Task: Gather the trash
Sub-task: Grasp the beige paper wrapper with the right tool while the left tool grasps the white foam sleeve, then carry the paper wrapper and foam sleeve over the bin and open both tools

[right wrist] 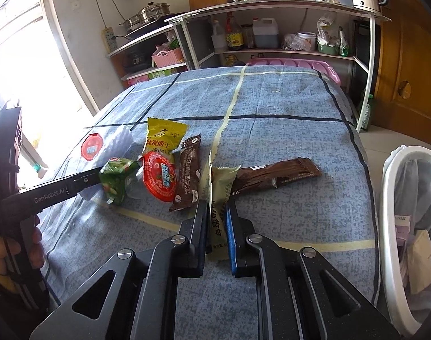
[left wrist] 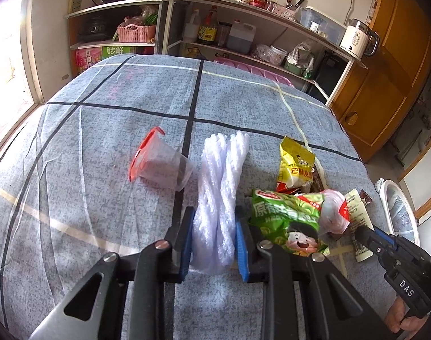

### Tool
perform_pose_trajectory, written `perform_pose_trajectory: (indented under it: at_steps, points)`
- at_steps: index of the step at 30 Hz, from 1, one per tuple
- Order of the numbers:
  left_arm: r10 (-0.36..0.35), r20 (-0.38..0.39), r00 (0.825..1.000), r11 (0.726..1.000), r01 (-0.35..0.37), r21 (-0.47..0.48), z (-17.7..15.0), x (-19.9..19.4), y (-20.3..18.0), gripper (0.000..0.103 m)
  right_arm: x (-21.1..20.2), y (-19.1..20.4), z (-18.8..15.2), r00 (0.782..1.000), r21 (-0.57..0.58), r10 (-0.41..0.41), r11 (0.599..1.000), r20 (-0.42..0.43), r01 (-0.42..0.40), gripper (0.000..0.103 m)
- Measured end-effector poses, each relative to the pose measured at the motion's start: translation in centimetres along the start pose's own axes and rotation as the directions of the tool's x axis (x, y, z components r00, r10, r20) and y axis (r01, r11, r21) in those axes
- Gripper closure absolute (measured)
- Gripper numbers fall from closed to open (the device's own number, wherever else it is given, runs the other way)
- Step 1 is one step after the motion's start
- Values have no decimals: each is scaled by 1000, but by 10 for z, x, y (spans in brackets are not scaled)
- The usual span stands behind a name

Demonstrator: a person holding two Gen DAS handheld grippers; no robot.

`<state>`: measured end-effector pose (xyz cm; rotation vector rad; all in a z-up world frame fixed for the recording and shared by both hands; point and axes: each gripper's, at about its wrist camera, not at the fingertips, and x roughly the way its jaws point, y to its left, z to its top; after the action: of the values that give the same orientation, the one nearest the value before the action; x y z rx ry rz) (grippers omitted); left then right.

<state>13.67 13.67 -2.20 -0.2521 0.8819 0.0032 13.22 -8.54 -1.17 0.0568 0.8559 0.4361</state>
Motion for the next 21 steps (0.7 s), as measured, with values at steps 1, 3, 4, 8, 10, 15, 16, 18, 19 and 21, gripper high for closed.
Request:
perform_pose_trajectory:
  at_steps: [1,3,4,8,10,15,16,18,19,21]
  points:
    - [2,5,1000,1000,-2,0,0,-2,0,76,0,0,0,1000,0,0,1000,2,0,90]
    - [1,11,1000,1000,-1,1,-1,-5,0,76,-2,0,-1,1000,-1,2,1000,7,-2,91]
    - [3,14,1000,1000,-3,0,-1,-6,0,76,-3,0,-1,1000,0,3,1000,9,-3,91]
    - [-3,22,1000,1000,3,-1,-4,-13,-1,76,-6,0,-1,1000,3,8,1000,17,-8,91]
    - [0,25,1000,1000,0,4,-4,-17,-2,76,-8,-2,-1,1000,5,11,1000,23,-11,91]
    - [-9,45,999,1000,9,8,-4,-30,-8,76,-18,-5,0,999,15,21,1000,48,-21,91]
    - [-10,52,999,1000,9,13,-4,-34,-9,76,-20,-6,1,998,18,21,1000,53,-22,91]
    - [-11,64,998,1000,10,18,-3,-41,-13,76,-26,-8,1,998,22,23,999,66,-24,91]
    - [-16,71,997,1000,15,22,-3,-44,-15,76,-29,-9,2,997,24,24,999,72,-26,91]
    - [-23,80,997,999,20,33,-2,-51,-21,76,-34,-11,3,996,27,23,999,82,-26,91]
